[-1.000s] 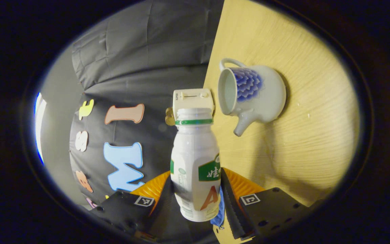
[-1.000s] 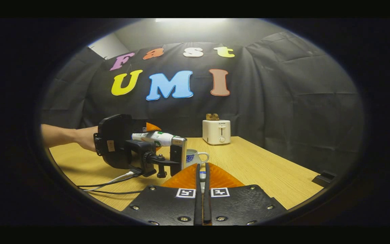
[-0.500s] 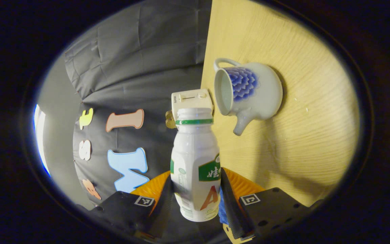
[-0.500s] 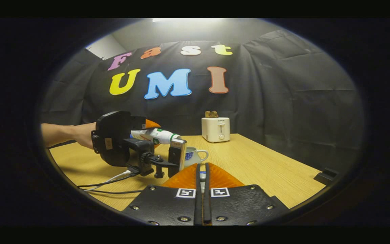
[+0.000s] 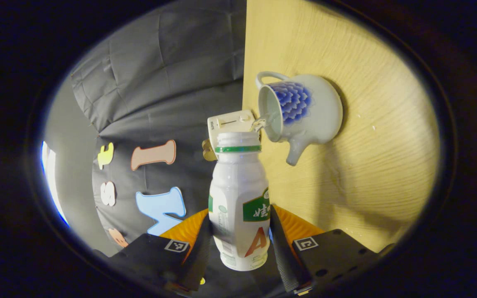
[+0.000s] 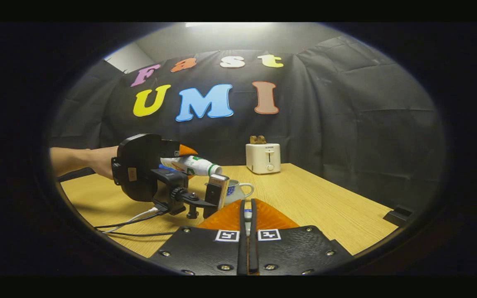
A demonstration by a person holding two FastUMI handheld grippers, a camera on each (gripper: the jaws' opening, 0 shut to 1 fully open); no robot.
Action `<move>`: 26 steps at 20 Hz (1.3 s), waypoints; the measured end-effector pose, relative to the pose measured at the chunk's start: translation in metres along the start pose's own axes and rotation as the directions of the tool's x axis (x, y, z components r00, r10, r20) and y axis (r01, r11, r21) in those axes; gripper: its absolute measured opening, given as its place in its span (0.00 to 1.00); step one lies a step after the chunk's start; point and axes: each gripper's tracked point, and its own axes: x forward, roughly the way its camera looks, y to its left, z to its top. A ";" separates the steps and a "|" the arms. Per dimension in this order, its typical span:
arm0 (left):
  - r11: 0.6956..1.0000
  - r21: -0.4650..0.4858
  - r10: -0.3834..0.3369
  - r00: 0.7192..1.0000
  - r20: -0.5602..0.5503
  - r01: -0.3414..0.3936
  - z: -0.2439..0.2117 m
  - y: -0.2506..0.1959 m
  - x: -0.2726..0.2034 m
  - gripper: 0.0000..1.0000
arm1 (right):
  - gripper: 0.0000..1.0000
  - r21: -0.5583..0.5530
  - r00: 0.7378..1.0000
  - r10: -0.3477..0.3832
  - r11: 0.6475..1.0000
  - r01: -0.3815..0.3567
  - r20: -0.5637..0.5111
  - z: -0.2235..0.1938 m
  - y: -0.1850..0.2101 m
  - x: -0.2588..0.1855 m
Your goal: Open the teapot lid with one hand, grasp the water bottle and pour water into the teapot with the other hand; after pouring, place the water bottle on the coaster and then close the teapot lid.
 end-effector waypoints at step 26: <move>0.992 0.114 0.053 0.999 0.002 -0.052 -0.004 0.022 -0.004 0.82 | 0.02 -0.009 1.000 0.002 1.000 -0.002 -0.009 -0.002 -0.001 -0.001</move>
